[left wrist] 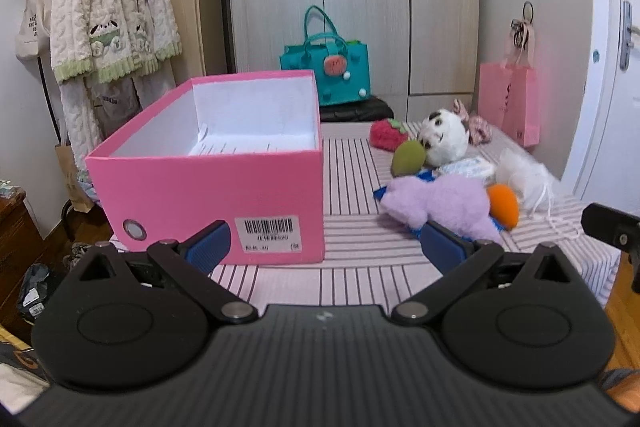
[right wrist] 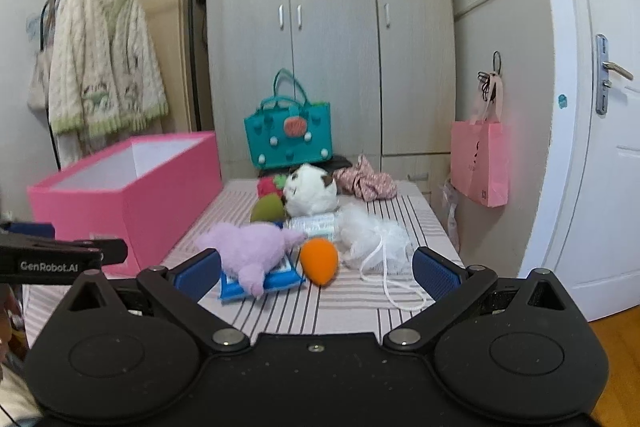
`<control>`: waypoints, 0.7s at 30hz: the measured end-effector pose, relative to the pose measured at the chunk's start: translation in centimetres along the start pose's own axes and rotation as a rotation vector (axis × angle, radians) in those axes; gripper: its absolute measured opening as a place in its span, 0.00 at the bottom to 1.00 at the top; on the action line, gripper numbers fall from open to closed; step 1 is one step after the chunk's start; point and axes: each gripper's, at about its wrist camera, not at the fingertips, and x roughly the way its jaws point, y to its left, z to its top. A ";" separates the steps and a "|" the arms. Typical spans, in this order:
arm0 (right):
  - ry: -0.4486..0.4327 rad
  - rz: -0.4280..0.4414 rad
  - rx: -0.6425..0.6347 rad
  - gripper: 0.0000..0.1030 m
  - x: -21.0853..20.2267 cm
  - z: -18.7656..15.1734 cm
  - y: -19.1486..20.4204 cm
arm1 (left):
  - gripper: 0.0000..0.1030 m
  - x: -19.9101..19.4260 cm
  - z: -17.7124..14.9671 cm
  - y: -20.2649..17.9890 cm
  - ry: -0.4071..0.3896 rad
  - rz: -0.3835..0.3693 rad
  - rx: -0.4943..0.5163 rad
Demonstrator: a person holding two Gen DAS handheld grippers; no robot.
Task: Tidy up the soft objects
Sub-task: 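Move the left tool toward the lilac plush toy on the table, then close the left gripper on the lilac plush toy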
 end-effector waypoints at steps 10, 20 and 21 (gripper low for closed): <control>0.051 0.074 0.121 1.00 2.4 -0.2 -2.7 | 0.99 0.2 0.7 -0.2 -0.012 -0.048 -0.005; 0.086 0.226 -0.023 0.97 4.1 -0.7 -2.2 | 0.97 0.2 4.6 -1.6 0.013 -0.258 0.092; 0.087 0.238 -0.031 0.97 4.4 -0.8 -2.0 | 0.96 0.2 4.9 -1.9 0.011 -0.272 0.111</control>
